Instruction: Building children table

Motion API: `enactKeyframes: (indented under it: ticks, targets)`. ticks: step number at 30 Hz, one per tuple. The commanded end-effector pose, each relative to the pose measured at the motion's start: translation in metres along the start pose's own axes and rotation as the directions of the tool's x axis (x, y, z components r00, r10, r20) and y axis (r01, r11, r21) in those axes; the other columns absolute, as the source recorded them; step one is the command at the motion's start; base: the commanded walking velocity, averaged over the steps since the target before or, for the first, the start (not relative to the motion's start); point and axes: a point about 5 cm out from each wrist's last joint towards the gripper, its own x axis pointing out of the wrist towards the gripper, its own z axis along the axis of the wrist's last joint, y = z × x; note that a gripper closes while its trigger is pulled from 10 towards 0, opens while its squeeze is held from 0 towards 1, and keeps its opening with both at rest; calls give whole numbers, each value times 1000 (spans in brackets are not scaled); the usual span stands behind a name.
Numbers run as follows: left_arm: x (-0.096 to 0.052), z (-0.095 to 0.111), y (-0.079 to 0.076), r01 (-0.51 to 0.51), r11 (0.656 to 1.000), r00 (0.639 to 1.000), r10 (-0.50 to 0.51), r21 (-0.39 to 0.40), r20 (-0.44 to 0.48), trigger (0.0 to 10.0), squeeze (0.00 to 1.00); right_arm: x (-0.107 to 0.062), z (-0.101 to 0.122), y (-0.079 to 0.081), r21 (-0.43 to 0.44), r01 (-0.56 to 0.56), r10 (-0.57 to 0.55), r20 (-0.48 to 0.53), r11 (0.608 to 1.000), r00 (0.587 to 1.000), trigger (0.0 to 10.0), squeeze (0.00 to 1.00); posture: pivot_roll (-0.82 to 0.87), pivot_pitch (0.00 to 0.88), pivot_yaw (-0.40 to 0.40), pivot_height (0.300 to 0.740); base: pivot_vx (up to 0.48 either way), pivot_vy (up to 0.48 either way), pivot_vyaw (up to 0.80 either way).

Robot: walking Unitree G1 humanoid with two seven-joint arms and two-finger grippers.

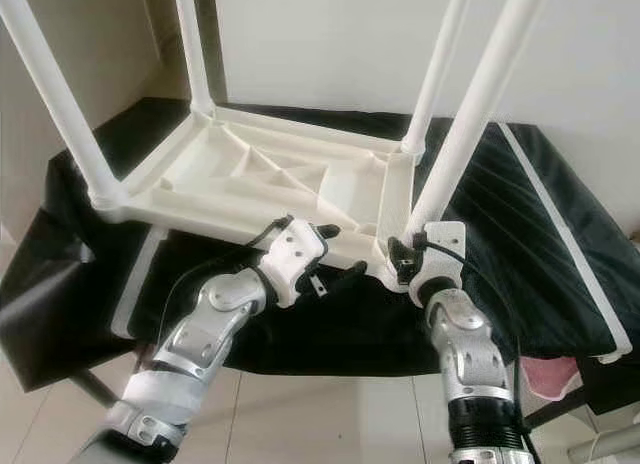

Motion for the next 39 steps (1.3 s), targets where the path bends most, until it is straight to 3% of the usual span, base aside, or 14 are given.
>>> enactKeyframes:
  ticks: [1,5,6,11,13,23,24,35,39]
  targets:
    - [3,1,2,-52,999,999,52,10,-3,10000,0,-6,-15,-5,1,101,-100,-70,995,993,10000,0,-52,0,-40,740,0,0,0]
    - [3,0,3,-53,999,999,53,10,-4,10000,0,-9,-21,0,11,197,-194,-100,980,976,10000,0,-50,0,-43,740,0,0,0]
    - [2,0,5,-61,998,998,62,13,-8,10000,0,-12,-24,1,21,291,-286,-117,957,951,10000,0,-45,0,-48,740,0,0,0]
    - [-1,-1,11,-83,996,996,83,20,-14,10000,0,-18,-28,4,42,464,-455,-141,885,880,10000,0,-34,0,-55,740,0,0,0]
    - [-2,-1,13,-92,996,996,92,22,-16,10000,0,-16,-27,14,65,459,-448,-137,886,883,10000,0,-33,0,-55,740,0,0,0]
    - [-2,-1,12,-92,996,996,92,23,-15,10000,0,-15,-24,25,60,397,-389,-112,916,914,10000,0,-32,0,-58,740,0,0,0]
    - [-5,-2,13,-99,995,995,99,24,-18,10000,0,-16,-21,28,89,385,-377,-96,919,921,10000,1000,-25,0,-65,740,0,0,0]
    - [-6,0,18,-117,993,993,118,30,-11,10000,0,-18,-9,18,94,329,-331,7,940,944,10000,1000,-37,0,-64,740,0,0,0]
    - [-4,3,17,-112,993,994,112,26,0,10000,0,-23,-11,7,74,250,-253,39,965,967,10000,1000,-48,0,-61,740,0,0,0]
